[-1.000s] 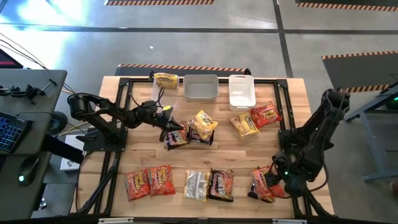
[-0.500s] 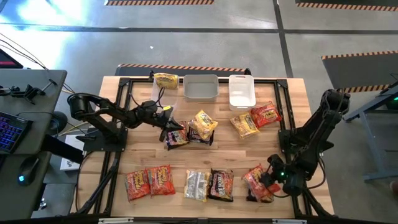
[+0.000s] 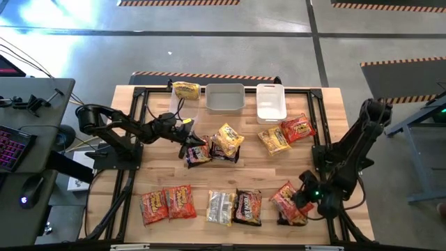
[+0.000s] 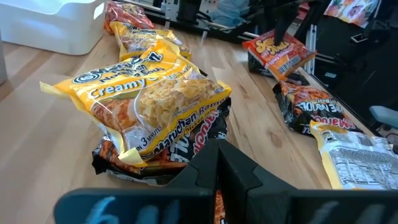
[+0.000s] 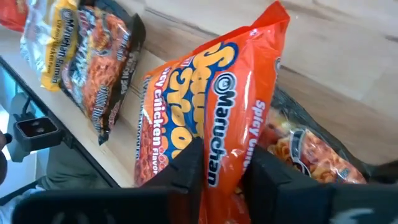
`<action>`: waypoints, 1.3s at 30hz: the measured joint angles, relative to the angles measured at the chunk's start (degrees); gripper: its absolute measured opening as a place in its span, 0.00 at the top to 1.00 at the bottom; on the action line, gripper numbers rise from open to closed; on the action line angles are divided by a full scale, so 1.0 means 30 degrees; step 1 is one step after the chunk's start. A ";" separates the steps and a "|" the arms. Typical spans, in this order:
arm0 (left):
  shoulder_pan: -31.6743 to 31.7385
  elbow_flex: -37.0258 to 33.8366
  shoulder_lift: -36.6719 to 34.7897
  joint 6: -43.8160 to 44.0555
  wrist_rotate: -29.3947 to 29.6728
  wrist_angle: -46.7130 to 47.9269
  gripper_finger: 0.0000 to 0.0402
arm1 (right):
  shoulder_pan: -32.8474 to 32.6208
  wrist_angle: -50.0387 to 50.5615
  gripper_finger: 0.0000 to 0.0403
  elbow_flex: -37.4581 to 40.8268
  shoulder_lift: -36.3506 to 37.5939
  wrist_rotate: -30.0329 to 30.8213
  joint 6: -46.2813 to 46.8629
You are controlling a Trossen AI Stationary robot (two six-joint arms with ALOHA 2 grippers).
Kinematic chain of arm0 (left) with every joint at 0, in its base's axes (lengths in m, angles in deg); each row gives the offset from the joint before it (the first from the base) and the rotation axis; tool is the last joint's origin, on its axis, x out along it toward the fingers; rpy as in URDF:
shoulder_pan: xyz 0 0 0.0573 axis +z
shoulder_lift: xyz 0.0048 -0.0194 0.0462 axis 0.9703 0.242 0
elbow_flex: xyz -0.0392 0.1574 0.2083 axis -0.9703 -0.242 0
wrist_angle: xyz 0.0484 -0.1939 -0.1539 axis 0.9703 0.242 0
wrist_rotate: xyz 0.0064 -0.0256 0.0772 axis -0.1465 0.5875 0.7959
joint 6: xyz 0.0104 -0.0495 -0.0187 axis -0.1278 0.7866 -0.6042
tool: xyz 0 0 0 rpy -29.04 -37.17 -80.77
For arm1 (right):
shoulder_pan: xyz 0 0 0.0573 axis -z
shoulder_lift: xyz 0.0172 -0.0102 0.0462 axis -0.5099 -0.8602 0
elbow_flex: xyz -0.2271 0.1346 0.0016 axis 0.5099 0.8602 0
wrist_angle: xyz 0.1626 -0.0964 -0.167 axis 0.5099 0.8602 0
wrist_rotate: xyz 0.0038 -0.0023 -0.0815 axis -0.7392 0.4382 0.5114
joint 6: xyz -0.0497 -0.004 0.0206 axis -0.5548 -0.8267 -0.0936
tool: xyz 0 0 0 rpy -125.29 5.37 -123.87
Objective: Sort Maruchan noodles
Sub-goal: Put the orange noodle pack into the gray bin
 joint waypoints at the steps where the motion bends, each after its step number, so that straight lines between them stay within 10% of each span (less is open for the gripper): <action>1: 0.0000 0.0000 0.0000 0.0007 0.0000 0.0000 1.00 | 0.0194 0.0085 0.84 0.0000 0.0242 0.0008 -0.0413; 9: 0.0000 0.0000 0.0000 0.0372 0.0000 -0.0007 1.00 | 0.3579 0.3540 0.88 -0.1132 0.2651 0.0402 -0.7009; 22: 0.0007 0.0000 -0.0007 0.0452 0.0007 -0.0007 1.00 | 1.3922 0.6466 0.98 -0.6109 0.4806 0.0985 -2.6776; 29: 0.0007 0.0000 -0.0006 0.0816 0.0007 0.0044 1.00 | 1.7759 0.7185 0.91 -0.6855 0.3859 -0.5873 -2.5554; 39: 0.0007 0.0000 -0.0007 0.0678 0.0007 0.0058 1.00 | 1.6352 0.5706 0.53 -0.1044 0.3235 -0.9452 -2.0714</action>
